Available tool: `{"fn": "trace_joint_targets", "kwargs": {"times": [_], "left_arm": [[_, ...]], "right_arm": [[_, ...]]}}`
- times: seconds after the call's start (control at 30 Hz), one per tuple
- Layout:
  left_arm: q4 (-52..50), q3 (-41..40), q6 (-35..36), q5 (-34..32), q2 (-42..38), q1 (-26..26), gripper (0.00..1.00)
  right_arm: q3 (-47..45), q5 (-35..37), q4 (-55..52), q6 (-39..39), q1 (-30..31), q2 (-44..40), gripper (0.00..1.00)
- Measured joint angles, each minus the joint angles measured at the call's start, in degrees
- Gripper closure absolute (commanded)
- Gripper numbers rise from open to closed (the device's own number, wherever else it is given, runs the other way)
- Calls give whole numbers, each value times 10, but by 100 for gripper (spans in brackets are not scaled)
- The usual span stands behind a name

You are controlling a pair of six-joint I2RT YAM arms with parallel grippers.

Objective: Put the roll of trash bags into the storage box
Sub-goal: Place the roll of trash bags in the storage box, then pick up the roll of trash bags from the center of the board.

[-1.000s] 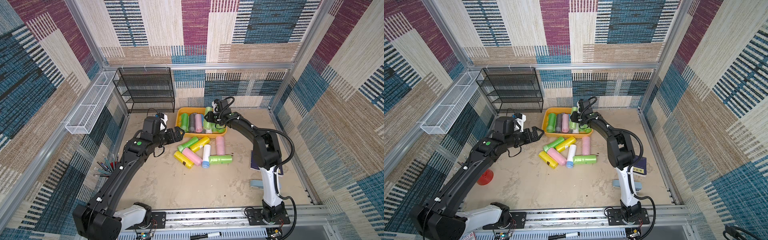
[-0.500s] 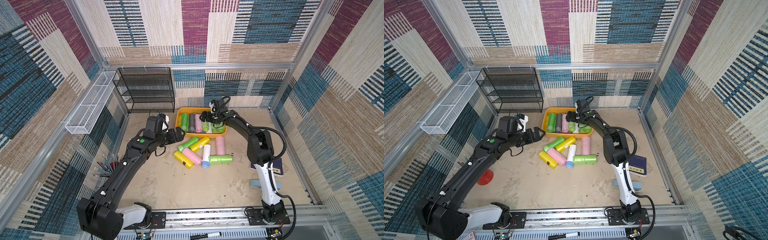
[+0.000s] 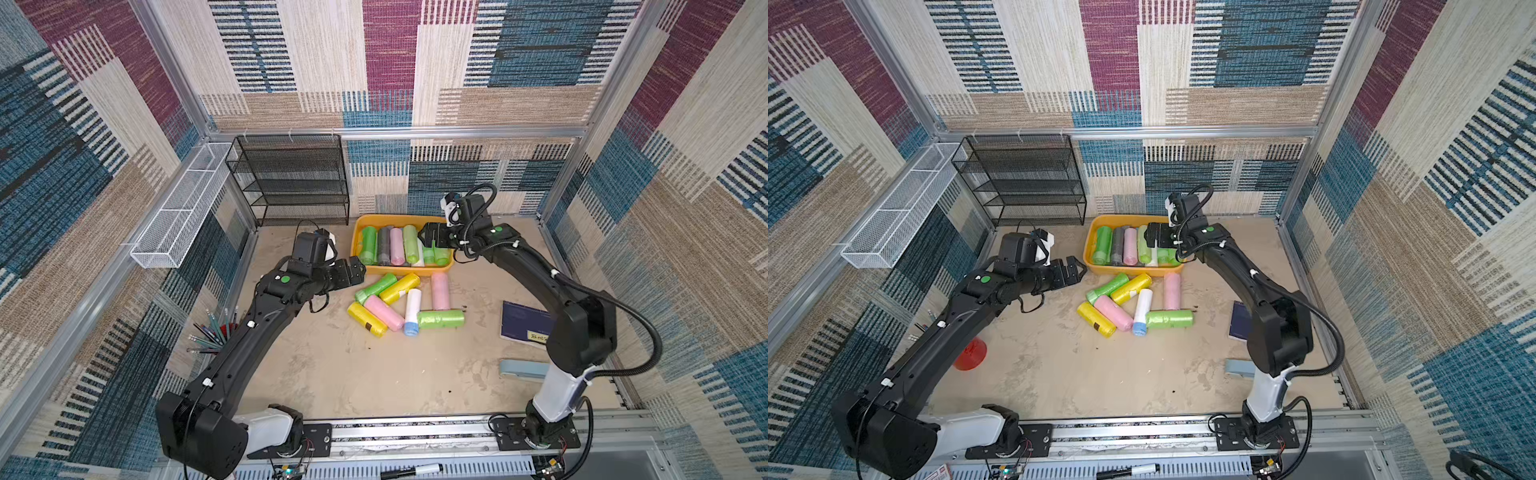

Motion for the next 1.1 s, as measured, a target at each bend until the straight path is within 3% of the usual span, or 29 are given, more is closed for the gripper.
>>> {"fn": "trace_joint_targets", "kwargs": {"times": [0.27,0.47,0.77,1.1], "left_arm": [[2,-14,-13,-6,10,0,2],[51,-71,-31,23,10,-1,2],[85,-110,-55,85,-33,-16,2],[75,-151,-56,96,-73,-16,2]], "right_arm": [[-152,64,-26,-30,0,-191,1],[-231,91,-56,-42,0,-270,1],[-335,122,-76,-53,-1,-300,1],[-346,130,-100,-56,16,-270,1]]}}
